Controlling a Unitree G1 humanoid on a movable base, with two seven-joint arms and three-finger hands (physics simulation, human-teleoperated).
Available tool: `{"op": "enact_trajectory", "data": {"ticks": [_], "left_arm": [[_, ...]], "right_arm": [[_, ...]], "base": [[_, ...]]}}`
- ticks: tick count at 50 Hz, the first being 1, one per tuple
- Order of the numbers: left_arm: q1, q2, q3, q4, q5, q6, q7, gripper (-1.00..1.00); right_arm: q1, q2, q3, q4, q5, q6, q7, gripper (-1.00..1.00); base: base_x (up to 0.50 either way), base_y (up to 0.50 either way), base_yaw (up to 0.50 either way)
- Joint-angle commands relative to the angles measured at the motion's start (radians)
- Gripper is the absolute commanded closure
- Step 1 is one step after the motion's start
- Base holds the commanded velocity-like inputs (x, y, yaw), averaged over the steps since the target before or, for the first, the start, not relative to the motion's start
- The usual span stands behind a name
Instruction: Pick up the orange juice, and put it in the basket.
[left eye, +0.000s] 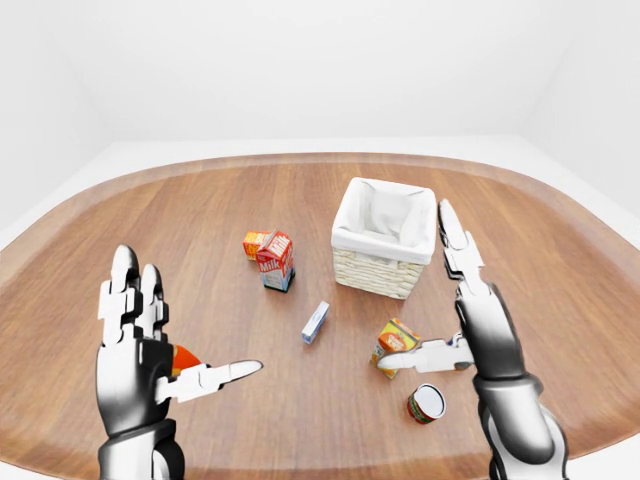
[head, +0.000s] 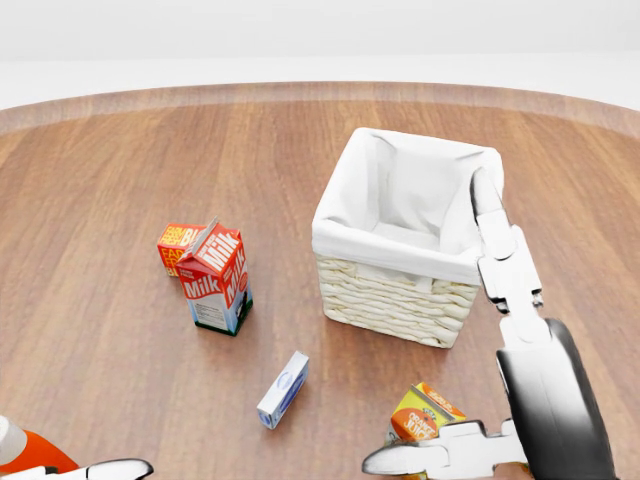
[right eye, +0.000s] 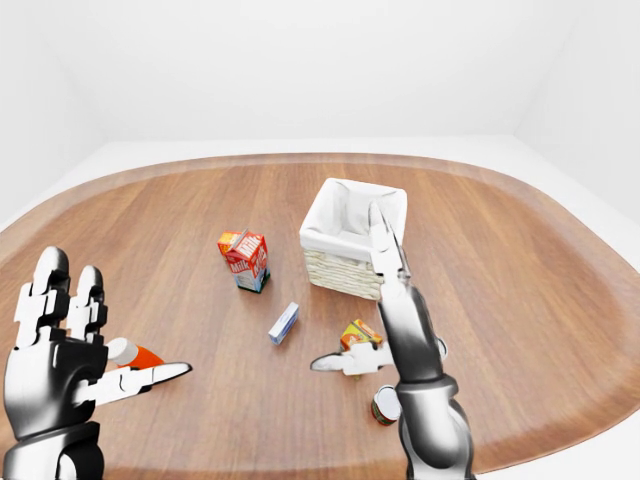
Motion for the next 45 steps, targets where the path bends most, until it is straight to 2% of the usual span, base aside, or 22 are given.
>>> {"op": "enact_trajectory", "data": {"ticks": [1, 3, 5, 9, 15, 19, 28, 45], "left_arm": [[0.006, -0.023, 0.03, -0.014, -0.007, 0.002, -0.026, -1.0], [0.01, -0.024, 0.019, -0.015, 0.003, -0.004, -0.025, -1.0], [0.009, -0.023, 0.018, -0.015, 0.004, -0.004, -0.022, -1.0], [0.004, -0.021, 0.018, -0.015, 0.003, -0.002, -0.017, -1.0], [0.008, -0.019, 0.012, -0.015, 0.007, -0.004, -0.015, -1.0], [0.003, -0.015, -0.001, -0.008, 0.017, -0.005, -0.008, -1.0], [0.006, -0.011, 0.001, -0.017, 0.004, 0.001, -0.004, -1.0], [-0.005, -0.011, 0.008, -0.008, 0.003, 0.006, -0.002, -1.0]], "right_arm": [[-0.08, -0.056, 0.088, -0.049, -0.558, 0.0, 0.255, -1.0], [-0.058, -0.063, 0.079, -0.019, -0.702, 0.0, 0.32, -1.0], [-0.033, -0.063, 0.026, -0.008, -0.84, 0.0, 0.375, -1.0], [-0.027, -0.027, -0.088, -0.003, -0.972, 0.0, 0.496, -1.0], [-0.022, -0.009, -0.191, 0.069, -1.164, 0.0, 0.572, -1.0], [-0.031, 0.011, -0.231, 0.08, -1.146, 0.0, 0.579, -1.0], [-0.146, 0.007, -0.3, 0.125, -1.157, 0.0, 0.579, -1.0], [-0.201, 0.004, -0.199, 0.235, -1.134, 0.0, 0.569, -1.0]], "base": [[0.0, 0.0, 0.0], [0.0, 0.0, 0.0], [0.0, 0.0, 0.0], [0.0, 0.0, 0.0], [0.0, 0.0, 0.0], [0.0, 0.0, 0.0], [0.0, 0.0, 0.0], [0.0, 0.0, 0.0]]}}
